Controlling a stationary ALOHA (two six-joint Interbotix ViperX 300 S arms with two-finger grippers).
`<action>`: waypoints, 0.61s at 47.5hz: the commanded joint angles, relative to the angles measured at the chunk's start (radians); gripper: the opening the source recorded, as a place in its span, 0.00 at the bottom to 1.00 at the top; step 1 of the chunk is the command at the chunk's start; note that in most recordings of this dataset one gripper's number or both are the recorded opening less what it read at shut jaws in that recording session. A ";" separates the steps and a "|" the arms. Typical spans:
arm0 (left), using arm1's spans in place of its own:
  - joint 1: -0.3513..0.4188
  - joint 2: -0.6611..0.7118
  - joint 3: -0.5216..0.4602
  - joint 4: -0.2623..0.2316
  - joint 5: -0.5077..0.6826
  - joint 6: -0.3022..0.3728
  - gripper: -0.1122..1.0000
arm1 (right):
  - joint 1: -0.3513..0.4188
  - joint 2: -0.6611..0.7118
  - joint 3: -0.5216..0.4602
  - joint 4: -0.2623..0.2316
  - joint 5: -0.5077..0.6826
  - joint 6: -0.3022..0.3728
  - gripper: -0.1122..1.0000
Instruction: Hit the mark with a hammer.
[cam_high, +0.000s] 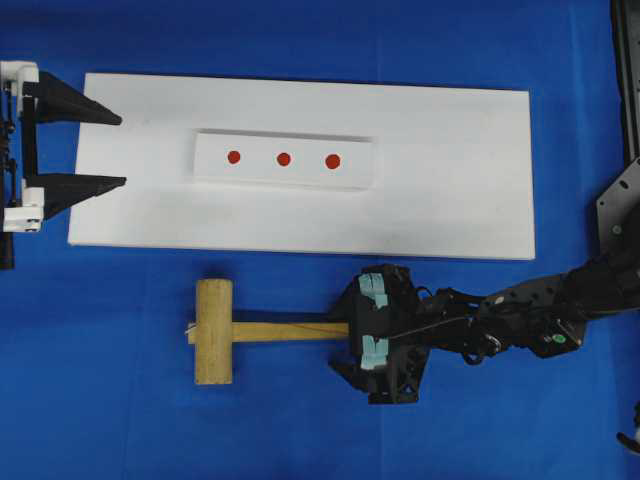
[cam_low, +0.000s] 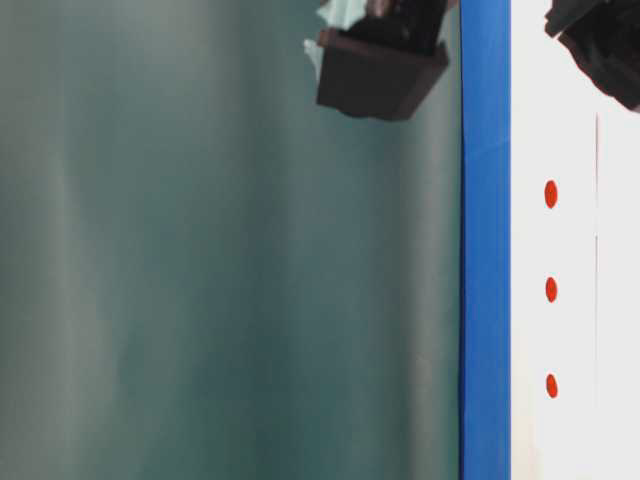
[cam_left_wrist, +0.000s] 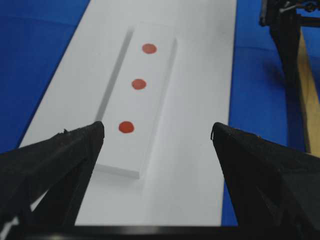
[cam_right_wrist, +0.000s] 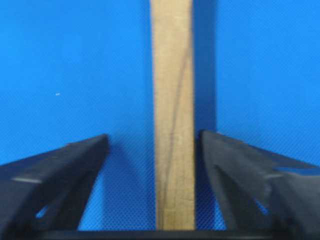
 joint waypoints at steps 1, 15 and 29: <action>0.003 0.003 -0.009 -0.003 -0.003 -0.002 0.87 | -0.003 -0.020 -0.008 0.003 -0.009 0.002 0.92; 0.003 0.003 -0.011 -0.003 0.002 -0.002 0.87 | -0.006 -0.173 0.012 -0.006 -0.006 -0.038 0.91; 0.003 0.003 -0.011 -0.003 0.002 0.000 0.87 | -0.064 -0.408 0.063 -0.006 -0.002 -0.190 0.90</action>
